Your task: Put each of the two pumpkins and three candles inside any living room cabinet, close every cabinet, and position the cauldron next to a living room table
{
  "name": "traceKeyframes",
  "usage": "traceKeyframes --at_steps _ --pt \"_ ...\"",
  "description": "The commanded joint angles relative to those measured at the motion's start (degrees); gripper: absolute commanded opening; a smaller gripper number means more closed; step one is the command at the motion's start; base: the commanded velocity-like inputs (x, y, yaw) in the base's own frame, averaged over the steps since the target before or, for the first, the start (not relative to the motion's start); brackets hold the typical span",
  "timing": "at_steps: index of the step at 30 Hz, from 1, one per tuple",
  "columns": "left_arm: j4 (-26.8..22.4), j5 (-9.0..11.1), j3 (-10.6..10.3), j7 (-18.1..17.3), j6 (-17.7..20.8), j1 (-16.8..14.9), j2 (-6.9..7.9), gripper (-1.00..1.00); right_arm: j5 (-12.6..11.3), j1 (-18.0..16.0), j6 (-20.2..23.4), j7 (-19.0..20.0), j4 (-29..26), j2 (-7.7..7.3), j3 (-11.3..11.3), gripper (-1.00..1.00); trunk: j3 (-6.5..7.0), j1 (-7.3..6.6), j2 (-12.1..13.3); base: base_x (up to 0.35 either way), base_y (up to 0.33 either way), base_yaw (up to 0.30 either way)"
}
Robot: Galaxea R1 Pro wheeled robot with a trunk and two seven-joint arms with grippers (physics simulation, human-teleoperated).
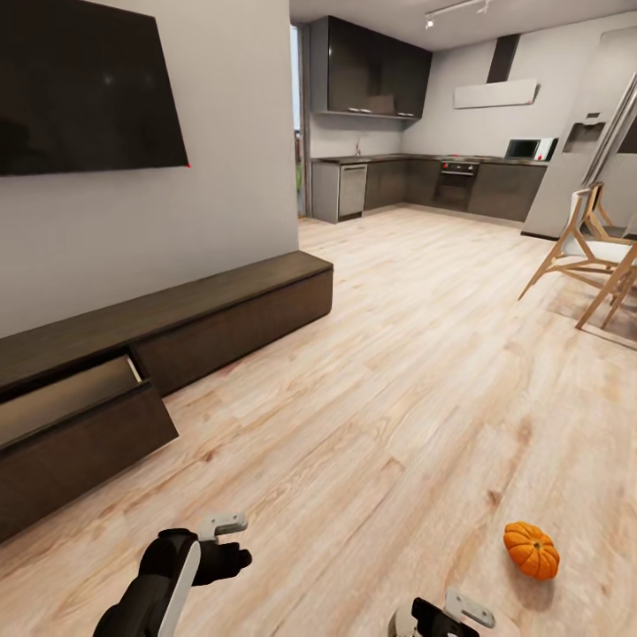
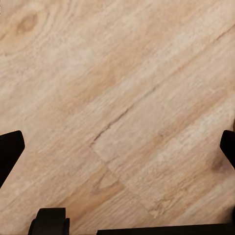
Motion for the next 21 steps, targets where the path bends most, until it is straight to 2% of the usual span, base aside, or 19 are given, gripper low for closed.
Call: traceKeyframes --at_steps 1,4,7,10,16,18,21 --pt "0.00 0.05 0.12 -0.04 0.00 0.00 0.04 1.00 0.02 0.00 0.00 0.01 0.00 0.00 -0.01 1.00 -0.18 0.23 -0.42 0.000 0.000 0.000" --pt "-0.02 0.69 0.77 -0.13 0.06 0.00 0.28 1.00 0.03 0.00 -0.02 0.05 -0.01 0.00 0.02 1.00 -0.72 0.88 -1.62 0.000 0.000 0.000" --pt "-0.06 2.93 2.23 -1.05 0.08 0.00 0.53 1.00 0.04 0.00 -0.04 0.15 -0.02 0.00 0.00 1.00 -1.26 1.54 -2.82 0.000 0.000 0.000" --pt "-0.29 4.07 3.39 -1.77 0.16 0.00 0.87 1.00 0.04 0.00 -0.08 0.29 -0.05 0.00 -0.02 1.00 -1.80 2.20 -4.03 0.000 0.000 0.000" --pt "-1.03 5.82 5.70 -2.47 0.40 0.00 2.89 1.00 0.04 0.00 -0.10 0.38 -0.09 0.08 -0.02 1.00 -2.88 3.52 -6.43 0.000 0.000 0.000" --pt "-1.11 6.70 6.07 -3.71 0.37 0.00 3.24 1.00 0.04 0.00 -0.10 0.39 -0.09 0.09 0.02 1.00 -3.24 3.96 -7.23 0.000 0.000 0.000" --pt "-1.13 7.00 6.19 -4.77 0.36 0.00 3.35 1.00 0.04 0.00 -0.10 0.39 -0.09 0.14 0.05 1.00 -3.78 4.62 -8.44 0.000 0.000 0.000"
